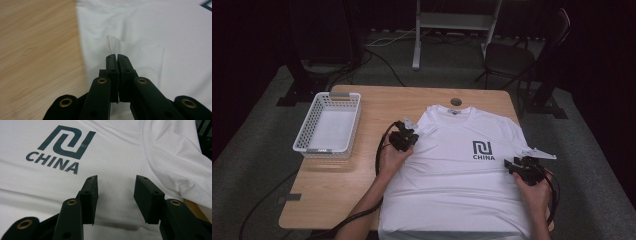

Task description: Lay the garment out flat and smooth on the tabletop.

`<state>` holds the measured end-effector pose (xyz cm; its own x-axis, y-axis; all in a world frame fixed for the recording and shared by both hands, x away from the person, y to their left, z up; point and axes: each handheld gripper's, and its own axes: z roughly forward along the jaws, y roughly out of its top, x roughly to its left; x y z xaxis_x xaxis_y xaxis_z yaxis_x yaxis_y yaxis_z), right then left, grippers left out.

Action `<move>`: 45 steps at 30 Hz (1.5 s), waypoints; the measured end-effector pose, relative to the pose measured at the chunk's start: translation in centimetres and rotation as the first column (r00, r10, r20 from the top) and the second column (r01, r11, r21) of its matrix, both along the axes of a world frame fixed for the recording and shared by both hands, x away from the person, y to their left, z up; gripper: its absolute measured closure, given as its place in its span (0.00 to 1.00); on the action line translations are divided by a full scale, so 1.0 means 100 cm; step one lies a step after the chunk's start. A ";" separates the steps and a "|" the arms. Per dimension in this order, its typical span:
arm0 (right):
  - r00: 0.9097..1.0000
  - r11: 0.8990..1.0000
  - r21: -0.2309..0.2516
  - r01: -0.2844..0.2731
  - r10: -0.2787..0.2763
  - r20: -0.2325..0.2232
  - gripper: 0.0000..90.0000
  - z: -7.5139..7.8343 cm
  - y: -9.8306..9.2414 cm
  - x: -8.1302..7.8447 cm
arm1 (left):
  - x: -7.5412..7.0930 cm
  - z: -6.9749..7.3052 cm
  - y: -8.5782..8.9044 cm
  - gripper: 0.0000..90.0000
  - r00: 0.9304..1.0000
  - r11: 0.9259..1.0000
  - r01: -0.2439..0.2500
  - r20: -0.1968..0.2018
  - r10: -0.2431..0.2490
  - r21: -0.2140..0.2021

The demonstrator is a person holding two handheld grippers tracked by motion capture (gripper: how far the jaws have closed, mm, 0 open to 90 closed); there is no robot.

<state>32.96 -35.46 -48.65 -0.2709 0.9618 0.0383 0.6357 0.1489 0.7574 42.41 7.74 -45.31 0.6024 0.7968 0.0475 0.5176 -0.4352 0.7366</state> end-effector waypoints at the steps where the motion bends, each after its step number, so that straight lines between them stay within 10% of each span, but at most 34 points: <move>1: 1.000 1.000 0.002 0.000 0.000 0.000 0.60 0.000 0.000 0.000 | 0.002 0.001 0.006 0.99 1.000 1.000 -0.022 0.005 0.022 -0.005; 8: 1.000 1.000 -0.001 0.001 -0.001 0.000 0.60 0.000 0.000 0.000 | 0.008 0.002 0.044 0.99 0.986 0.986 -0.163 0.032 0.164 -0.043; 13: 1.000 1.000 0.004 0.002 -0.002 0.000 0.60 0.000 0.000 0.000 | 0.012 -0.002 0.071 0.99 0.964 0.964 -0.263 0.037 0.265 -0.040; 21: 1.000 1.000 -0.004 -0.001 0.001 0.001 0.60 0.000 0.000 0.000 | 0.011 -0.006 0.100 0.99 0.918 0.919 -0.394 0.062 0.392 0.022; 28: 1.000 1.000 -0.009 0.002 -0.002 -0.003 0.59 0.000 0.000 -0.001 | 0.008 -0.017 0.101 0.99 0.875 0.864 -0.483 0.106 0.472 0.140; 38: 1.000 1.000 -0.007 0.011 -0.011 -0.003 0.57 0.000 -0.001 -0.003 | 0.001 -0.023 0.101 0.97 0.863 0.841 -0.505 0.113 0.492 0.194; 40: 1.000 1.000 -0.008 0.014 -0.014 -0.006 0.57 0.001 -0.001 -0.004 | 0.000 -0.023 0.101 0.90 0.873 0.861 -0.487 0.104 0.476 0.150; 45: 1.000 1.000 -0.019 0.021 -0.021 -0.012 0.56 0.004 -0.002 -0.007 | -0.008 -0.011 0.104 0.76 0.880 0.881 -0.472 0.091 0.467 0.037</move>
<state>32.30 -35.62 -48.30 -0.2504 0.9679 0.0232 0.6480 0.1498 0.7468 41.57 18.19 -46.38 0.1509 0.9797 0.1318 0.6144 -0.1974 0.7639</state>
